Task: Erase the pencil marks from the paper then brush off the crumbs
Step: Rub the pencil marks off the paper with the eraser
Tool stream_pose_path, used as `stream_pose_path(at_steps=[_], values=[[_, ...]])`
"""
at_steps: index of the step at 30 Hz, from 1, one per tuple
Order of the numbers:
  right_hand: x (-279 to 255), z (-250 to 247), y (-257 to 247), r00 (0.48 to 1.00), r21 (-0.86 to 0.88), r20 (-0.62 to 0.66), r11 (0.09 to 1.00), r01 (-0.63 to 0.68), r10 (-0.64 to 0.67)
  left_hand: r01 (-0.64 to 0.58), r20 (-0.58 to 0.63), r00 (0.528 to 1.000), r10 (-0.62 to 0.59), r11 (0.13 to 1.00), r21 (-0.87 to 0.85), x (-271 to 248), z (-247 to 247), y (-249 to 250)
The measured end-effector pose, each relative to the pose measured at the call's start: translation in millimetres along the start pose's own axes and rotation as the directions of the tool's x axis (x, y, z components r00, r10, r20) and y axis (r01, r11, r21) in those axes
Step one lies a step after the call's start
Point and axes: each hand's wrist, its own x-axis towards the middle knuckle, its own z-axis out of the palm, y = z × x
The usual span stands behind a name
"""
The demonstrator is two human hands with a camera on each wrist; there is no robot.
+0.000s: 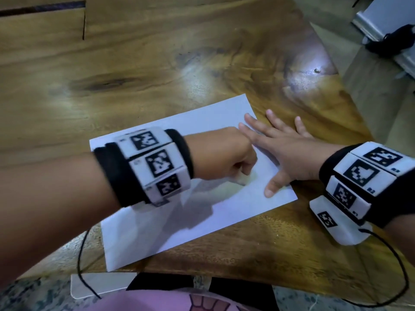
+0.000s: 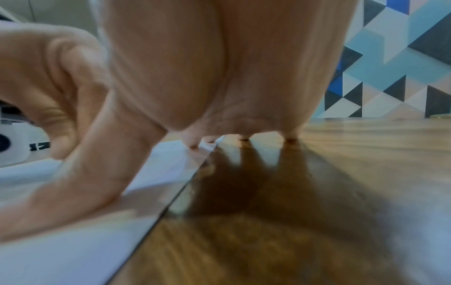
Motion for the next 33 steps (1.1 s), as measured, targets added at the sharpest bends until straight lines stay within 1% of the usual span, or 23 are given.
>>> stream_pose_path(at_steps=[2, 4, 5, 6, 8, 9, 10, 12, 13, 15, 16, 18, 19, 20, 21, 22, 23, 24, 25, 28, 31, 32, 33], values=[[-0.4, -0.5, 0.2, 1.0, -0.001, 0.002, 1.0, 0.001, -0.001, -0.047, -0.026, 0.999, 0.047, 0.999, 0.012, 4.2, 4.7, -1.2], [0.9, -0.4, 1.1, 1.0, -0.02, 0.0, 1.0, -0.007, 0.007, 0.06, 0.047, 0.997, -0.059, 0.998, -0.01, -4.0, 24.9, -12.8], [1.8, -0.2, 0.9, 1.0, -0.031, 0.001, 0.999, -0.01, 0.01, 0.121, 0.059, 0.99, -0.126, 0.989, 0.089, -13.6, 31.7, -18.6], [2.4, -0.1, 0.6, 1.0, -0.037, 0.002, 0.999, -0.011, 0.011, 0.106, 0.104, 0.986, -0.128, 0.975, 0.198, -21.4, 37.0, -28.6], [2.1, 0.2, 0.9, 1.0, -0.032, -0.001, 0.999, -0.013, 0.013, 0.103, 0.167, 0.976, -0.139, 0.973, 0.204, -32.0, 36.0, -33.1], [1.7, 0.1, 0.7, 1.0, -0.028, -0.001, 1.0, -0.013, 0.013, 0.076, 0.109, 0.989, -0.1, 0.976, 0.202, -34.4, 32.2, -32.9], [1.2, -0.1, 0.1, 1.0, -0.026, 0.001, 1.0, -0.013, 0.013, 0.078, 0.073, 0.994, -0.085, 0.992, 0.095, -30.0, 26.3, -26.7], [0.7, -0.1, -0.2, 1.0, -0.023, 0.007, 1.0, -0.013, 0.014, -0.041, -0.006, 0.999, 0.041, 0.995, 0.089, -17.7, 10.7, -10.0], [0.8, -0.2, -0.6, 1.0, -0.025, 0.01, 1.0, -0.014, 0.014, -0.007, -0.042, 0.999, 0.01, 0.997, 0.071, -13.2, 6.8, -7.5], [1.4, -0.6, -1.4, 1.0, -0.034, 0.015, 0.999, -0.022, 0.023, -0.057, -0.053, 0.997, 0.06, 0.997, 0.05, -10.9, 9.4, -9.0], [1.6, -0.6, -1.6, 1.0, -0.038, 0.013, 0.999, -0.027, 0.028, -0.067, -0.029, 0.997, 0.069, 0.995, 0.071, -15.5, 14.2, -11.5], [1.8, -0.6, -0.9, 1.0, -0.043, 0.008, 0.999, -0.026, 0.027, 0.079, 0.054, 0.995, -0.084, 0.994, 0.079, -25.4, 29.0, -29.4], [1.7, -0.4, -0.7, 1.0, -0.044, 0.007, 0.999, -0.024, 0.025, 0.094, 0.079, 0.991, -0.11, 0.979, 0.181, -31.8, 32.4, -38.7], [1.4, -0.4, -0.4, 1.0, -0.044, 0.006, 0.999, -0.024, 0.024, 0.06, 0.149, 0.984, -0.099, 0.968, 0.243, -37.4, 34.0, -42.2], [1.3, -0.3, -0.2, 1.0, -0.044, 0.008, 0.999, -0.025, 0.025, 0.079, 0.223, 0.967, -0.121, 0.978, 0.191, -38.7, 34.3, -45.2], [1.1, -0.5, -0.8, 1.0, -0.046, 0.011, 0.999, -0.027, 0.027, 0.071, 0.241, 0.964, -0.114, 0.981, 0.178, -40.9, 27.4, -45.3], [1.4, -0.5, -1.6, 0.999, -0.046, 0.016, 0.999, -0.028, 0.028, 0.036, 0.2, 0.977, -0.072, 0.983, 0.178, -42.7, 20.3, -44.1], [1.8, -0.6, -2.0, 0.999, -0.045, 0.017, 0.999, -0.027, 0.028, 0.115, 0.133, 0.983, -0.125, 0.99, 0.082, -34.1, 10.2, -36.0], [1.6, -0.6, -2.0, 0.999, -0.043, 0.016, 0.999, -0.028, 0.028, 0.107, 0.071, 0.992, -0.107, 0.994, 0.005, -26.3, 1.8, -28.2], [0.1, -1.4, -1.8, 1.0, -0.024, 0.015, 1.0, -0.018, 0.018, 0.059, -0.118, 0.991, -0.057, 0.998, 0.015, -1.9, -12.8, -11.7], [0.8, -1.6, -1.2, 1.0, -0.036, 0.017, 0.999, -0.022, 0.022, -0.021, -0.075, 0.997, 0.027, 0.997, 0.076, -10.8, 1.8, -14.1], [0.8, -1.6, -1.5, 0.999, -0.045, 0.018, 0.999, -0.027, 0.028, -0.019, -0.027, 0.999, 0.022, 0.995, 0.093, -19.4, 11.3, -20.2], [1.5, -1.3, -1.7, 0.999, -0.048, 0.019, 0.998, -0.029, 0.03, 0.026, 0.015, 1.0, -0.027, 0.997, 0.068, -28.9, 20.0, -28.2]])
